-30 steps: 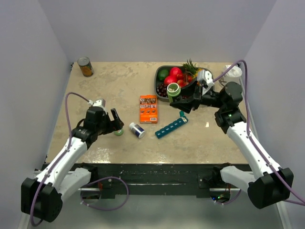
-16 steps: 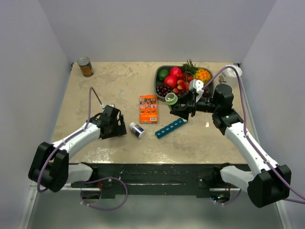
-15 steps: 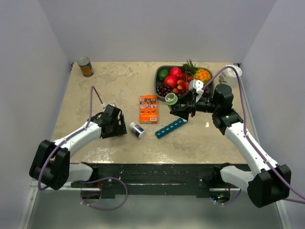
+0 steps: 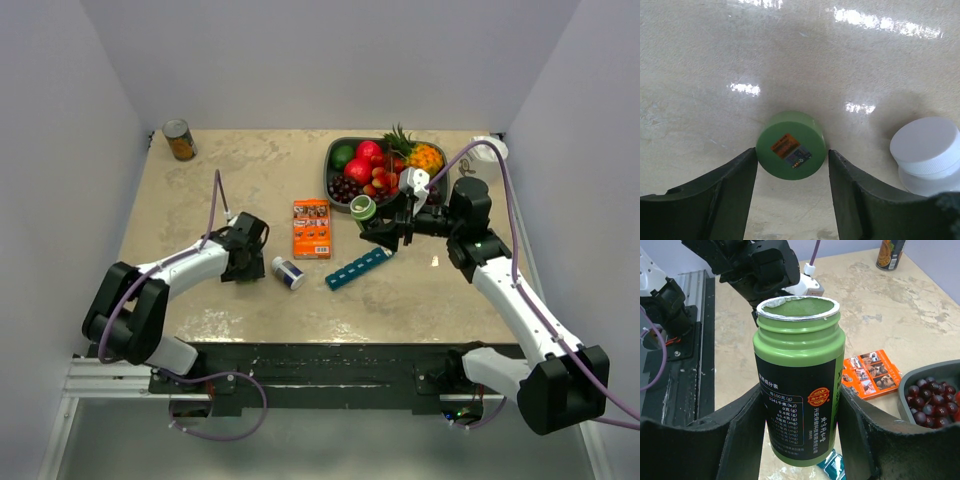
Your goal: Sort the pills into containers
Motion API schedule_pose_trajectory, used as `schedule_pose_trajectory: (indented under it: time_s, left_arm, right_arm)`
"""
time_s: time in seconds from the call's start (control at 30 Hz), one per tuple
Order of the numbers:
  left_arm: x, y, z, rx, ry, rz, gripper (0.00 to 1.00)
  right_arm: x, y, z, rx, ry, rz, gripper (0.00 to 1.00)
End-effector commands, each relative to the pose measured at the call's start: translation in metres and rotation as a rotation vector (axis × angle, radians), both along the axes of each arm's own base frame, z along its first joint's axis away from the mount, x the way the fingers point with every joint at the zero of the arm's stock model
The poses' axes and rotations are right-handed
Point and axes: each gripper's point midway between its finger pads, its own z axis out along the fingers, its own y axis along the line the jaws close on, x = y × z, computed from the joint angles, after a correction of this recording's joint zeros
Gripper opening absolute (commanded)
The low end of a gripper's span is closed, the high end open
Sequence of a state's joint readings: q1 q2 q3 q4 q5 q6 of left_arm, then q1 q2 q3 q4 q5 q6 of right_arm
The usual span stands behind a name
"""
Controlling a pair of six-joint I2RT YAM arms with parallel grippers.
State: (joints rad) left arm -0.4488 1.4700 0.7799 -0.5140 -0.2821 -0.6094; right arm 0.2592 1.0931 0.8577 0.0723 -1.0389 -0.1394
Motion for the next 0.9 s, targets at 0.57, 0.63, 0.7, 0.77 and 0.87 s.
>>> schedule_pose_trajectory:
  time_s: [0.57,0.63,0.7,0.77,0.87]
  left_arm:
    - [0.016,-0.005,0.039,0.009,-0.117,-0.084,0.17]
    - [0.012,-0.020,0.053,-0.073,-0.144,-0.172,0.15]
    - [0.006,-0.046,0.083,-0.223,-0.222,-0.291,0.12]
    - [0.002,-0.069,0.116,-0.363,-0.325,-0.383,0.11]
    - [-0.014,-0.109,0.159,-0.627,-0.418,-0.508,0.09]
  right_arm:
    - [0.000,-0.002,0.000,-0.009,-0.063,0.023,0.10]
    - [-0.003,-0.002,-0.004,-0.018,-0.055,0.034,0.10]
    - [-0.003,-0.003,-0.005,-0.031,-0.074,0.046,0.10]
    - [-0.003,-0.005,-0.010,-0.050,-0.076,0.050,0.10]
    - [-0.006,-0.006,-0.020,-0.079,-0.052,0.069,0.09]
